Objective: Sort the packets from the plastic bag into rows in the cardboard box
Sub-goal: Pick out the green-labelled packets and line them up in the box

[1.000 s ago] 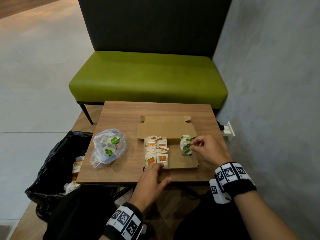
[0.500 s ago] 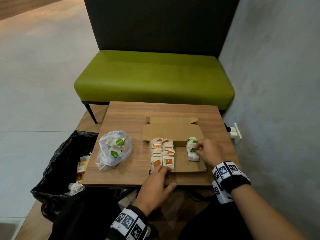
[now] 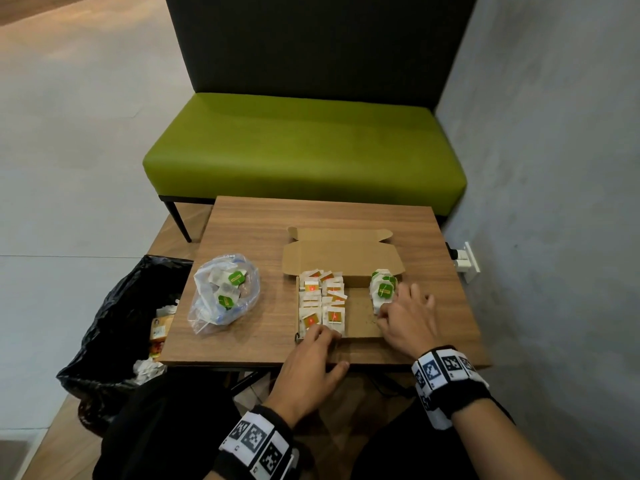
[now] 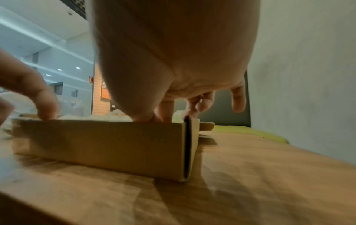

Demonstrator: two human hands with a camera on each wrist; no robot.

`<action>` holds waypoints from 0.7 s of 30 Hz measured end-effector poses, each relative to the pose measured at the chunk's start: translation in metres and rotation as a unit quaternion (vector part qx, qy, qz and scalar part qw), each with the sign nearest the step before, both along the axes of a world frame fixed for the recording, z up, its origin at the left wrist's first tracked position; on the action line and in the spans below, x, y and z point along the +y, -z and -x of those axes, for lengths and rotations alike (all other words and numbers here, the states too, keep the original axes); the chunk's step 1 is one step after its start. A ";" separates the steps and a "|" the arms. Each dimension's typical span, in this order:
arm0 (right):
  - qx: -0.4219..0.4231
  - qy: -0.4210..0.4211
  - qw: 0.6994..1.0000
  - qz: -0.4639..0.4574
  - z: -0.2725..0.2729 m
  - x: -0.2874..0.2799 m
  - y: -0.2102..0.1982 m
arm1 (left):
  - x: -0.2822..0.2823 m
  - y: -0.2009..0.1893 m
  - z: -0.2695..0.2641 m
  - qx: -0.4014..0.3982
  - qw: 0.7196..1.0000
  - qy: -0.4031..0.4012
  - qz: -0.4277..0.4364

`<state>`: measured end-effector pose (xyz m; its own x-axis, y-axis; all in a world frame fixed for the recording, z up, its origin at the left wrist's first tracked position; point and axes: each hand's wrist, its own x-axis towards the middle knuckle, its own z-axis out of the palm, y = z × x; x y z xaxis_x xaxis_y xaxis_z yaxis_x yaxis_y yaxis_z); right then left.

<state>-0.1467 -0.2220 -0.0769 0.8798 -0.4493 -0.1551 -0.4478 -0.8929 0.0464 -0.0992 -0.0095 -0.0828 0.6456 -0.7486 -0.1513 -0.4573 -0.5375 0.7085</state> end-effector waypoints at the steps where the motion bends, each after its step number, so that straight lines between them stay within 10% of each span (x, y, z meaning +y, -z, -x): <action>1: 0.002 0.002 1.000 0.007 0.001 0.002 0.000 | 0.001 0.001 0.000 0.001 1.000 0.000 -0.001; 8: -0.059 0.034 0.998 -0.002 0.008 0.002 -0.010 | 0.018 -0.023 -0.010 0.001 1.000 -0.015 0.014; 15: -0.189 0.024 0.977 -0.093 -0.014 0.043 -0.046 | 0.095 -0.068 -0.095 -0.214 0.907 -0.362 -0.024; 21: -0.255 -0.073 0.940 -0.213 -0.093 0.144 -0.043 | 0.093 -0.039 -0.123 -0.119 0.937 -0.287 -0.157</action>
